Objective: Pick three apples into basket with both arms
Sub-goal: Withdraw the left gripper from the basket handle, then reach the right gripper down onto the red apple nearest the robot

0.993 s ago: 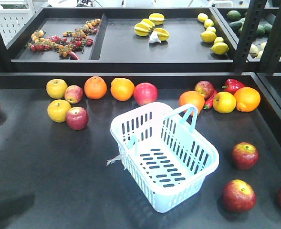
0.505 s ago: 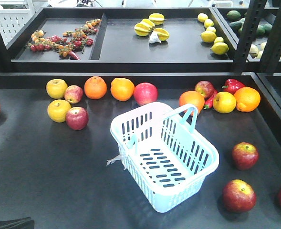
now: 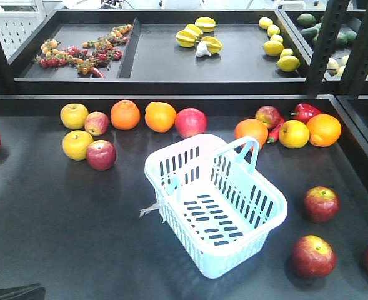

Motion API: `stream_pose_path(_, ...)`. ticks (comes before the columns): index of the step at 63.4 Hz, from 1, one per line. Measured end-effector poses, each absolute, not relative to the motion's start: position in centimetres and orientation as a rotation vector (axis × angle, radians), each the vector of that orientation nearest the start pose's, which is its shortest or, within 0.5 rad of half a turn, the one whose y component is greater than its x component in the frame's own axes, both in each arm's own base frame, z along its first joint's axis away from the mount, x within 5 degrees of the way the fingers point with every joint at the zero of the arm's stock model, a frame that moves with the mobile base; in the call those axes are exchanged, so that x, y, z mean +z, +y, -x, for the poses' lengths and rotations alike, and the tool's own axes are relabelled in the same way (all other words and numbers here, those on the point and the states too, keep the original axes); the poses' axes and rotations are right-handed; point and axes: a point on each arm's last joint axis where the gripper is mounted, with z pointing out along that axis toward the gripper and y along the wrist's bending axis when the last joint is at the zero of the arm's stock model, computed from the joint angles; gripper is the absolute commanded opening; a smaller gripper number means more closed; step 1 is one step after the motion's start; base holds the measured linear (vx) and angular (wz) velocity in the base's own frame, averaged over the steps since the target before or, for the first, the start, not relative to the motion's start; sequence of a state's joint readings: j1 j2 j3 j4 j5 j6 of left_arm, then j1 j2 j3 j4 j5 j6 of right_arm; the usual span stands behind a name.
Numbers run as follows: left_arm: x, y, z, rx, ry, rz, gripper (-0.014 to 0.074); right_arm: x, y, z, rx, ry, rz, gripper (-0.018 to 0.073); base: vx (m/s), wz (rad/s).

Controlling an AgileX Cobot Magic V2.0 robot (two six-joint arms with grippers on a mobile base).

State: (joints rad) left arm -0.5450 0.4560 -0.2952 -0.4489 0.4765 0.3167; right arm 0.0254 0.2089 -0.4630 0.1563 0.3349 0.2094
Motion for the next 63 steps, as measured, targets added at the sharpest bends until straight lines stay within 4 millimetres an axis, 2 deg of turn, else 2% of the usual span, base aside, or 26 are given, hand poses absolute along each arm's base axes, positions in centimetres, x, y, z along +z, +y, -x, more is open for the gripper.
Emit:
stream_pose_path(5, 24.2, -6.4, -7.0, -0.59, 2.036, -0.602, -0.0008, 33.9, 0.7, -6.5, 0.239, 1.719, -0.137, 0.0073, 0.0, 0.0)
stream_pose_path(8, 24.2, -6.4, -7.0, -0.59, 2.036, -0.602, -0.0008, 34.3, 0.7, -7.3, 0.189, 1.827, -0.083, 0.0135, 0.0, 0.0)
stream_pose_path(14, 24.2, -6.4, -7.0, -0.59, 2.036, -0.602, -0.0008, 34.4, 0.9, -9.3, 0.131, 1.995, 0.002, 0.0343, 0.0, 0.0)
stream_pose_path(22, 24.2, -6.4, -7.0, -0.59, 2.036, -0.602, -0.0008, 32.9, 0.9, -12.4, 0.079, 2.169, 0.087, 0.0622, 0.0, 0.0)
stream_pose_path(26, 24.2, -6.4, -7.0, -0.59, 2.036, -0.602, -0.0008, 32.3, 0.9, -13.5, 0.052, 2.207, 0.11, 0.0727, 0.0, 0.0)
stream_pose_path(40, 24.2, -6.4, -7.0, -0.59, 2.036, -0.602, -0.0008, 30.4, 0.8, -16.7, 0.03, 2.365, 0.129, 0.0708, 0.0, 0.0)
stream_pose_path(51, 24.2, -6.4, -7.0, -0.59, 2.035, -0.602, -0.0008, 29.3, 0.9, -20.1, 0.04, 2.539, 0.139, 0.068, 0.0, 0.0)
stream_pose_path(63, 24.2, -6.4, -7.0, -0.589, 2.034, -0.601, -0.0008, 26.2, 1.0, -23.9, 0.052, 2.739, 0.147, 0.0665, 0.0, 0.0)
